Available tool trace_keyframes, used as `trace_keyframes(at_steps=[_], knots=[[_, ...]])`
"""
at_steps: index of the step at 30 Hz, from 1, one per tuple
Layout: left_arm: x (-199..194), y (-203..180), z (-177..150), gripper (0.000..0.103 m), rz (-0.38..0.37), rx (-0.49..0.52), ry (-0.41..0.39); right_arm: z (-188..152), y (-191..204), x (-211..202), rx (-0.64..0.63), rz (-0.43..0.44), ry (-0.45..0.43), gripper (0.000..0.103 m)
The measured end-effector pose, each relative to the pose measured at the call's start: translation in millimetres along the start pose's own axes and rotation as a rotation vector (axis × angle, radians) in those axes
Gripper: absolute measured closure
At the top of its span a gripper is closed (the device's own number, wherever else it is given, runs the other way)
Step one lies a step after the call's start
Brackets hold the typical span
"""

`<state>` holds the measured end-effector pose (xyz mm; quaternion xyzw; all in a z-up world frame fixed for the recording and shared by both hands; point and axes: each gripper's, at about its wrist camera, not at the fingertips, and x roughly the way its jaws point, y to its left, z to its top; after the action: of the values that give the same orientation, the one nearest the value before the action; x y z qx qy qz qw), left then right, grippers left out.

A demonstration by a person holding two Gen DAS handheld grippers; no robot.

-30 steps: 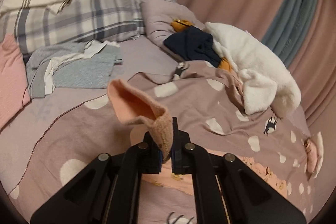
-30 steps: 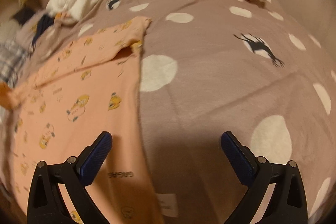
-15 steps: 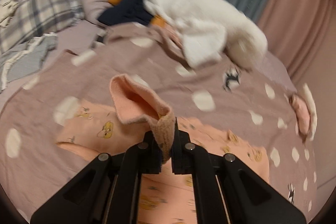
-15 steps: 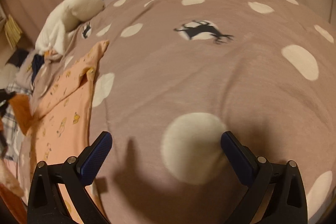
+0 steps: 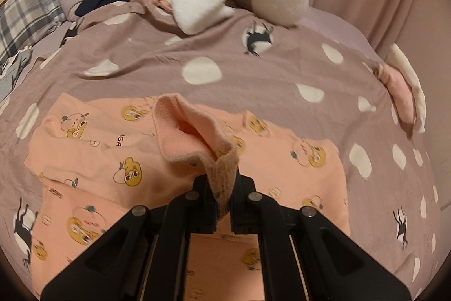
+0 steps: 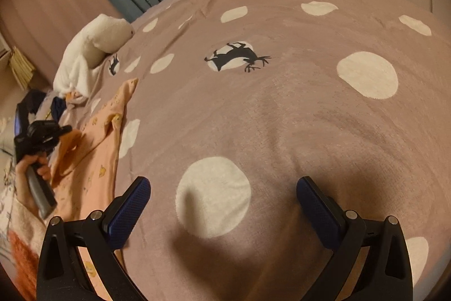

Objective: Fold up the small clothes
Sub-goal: 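Lift the sleeve with the left gripper and carry it across the shirt body, then lower the sleeve onto the shirt and open the left gripper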

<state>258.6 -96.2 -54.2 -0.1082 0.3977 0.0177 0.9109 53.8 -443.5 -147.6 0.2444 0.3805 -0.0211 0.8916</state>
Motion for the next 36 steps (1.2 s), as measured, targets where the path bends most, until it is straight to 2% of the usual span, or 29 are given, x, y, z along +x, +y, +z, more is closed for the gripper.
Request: trace_keyframes(at_steps=[3, 6, 10, 13, 18, 27, 33, 36], knots=[[0, -17, -5, 0.098, 0.002, 0.031, 0.002, -1, 13, 2, -0.082, 0.001, 0.022, 0.001], [2, -32, -9, 0.098, -0.008, 0.053, 0.014, -6, 31, 2, -0.181, 0.050, 0.031, 0.001], [3, -49, -16, 0.098, -0.022, 0.077, 0.028, -10, 47, 0, -0.239, 0.136, 0.035, 0.001], [4, -64, -20, 0.098, -0.029, 0.099, 0.034, -11, 53, -2, -0.251, 0.200, 0.040, 0.001], [13, -78, -28, 0.098, -0.056, 0.080, 0.055, -12, 50, -3, -0.236, 0.248, 0.044, 0.001], [15, -102, -30, 0.097, -0.091, 0.091, 0.049, -15, 30, 3, -0.189, 0.233, 0.091, 0.001], [35, -104, -39, 0.097, -0.103, 0.068, 0.110, -18, 31, -2, -0.204, 0.286, 0.100, 0.001], [35, -112, -44, 0.097, -0.087, 0.103, 0.099, -18, 33, -2, -0.210, 0.298, 0.099, 0.001]])
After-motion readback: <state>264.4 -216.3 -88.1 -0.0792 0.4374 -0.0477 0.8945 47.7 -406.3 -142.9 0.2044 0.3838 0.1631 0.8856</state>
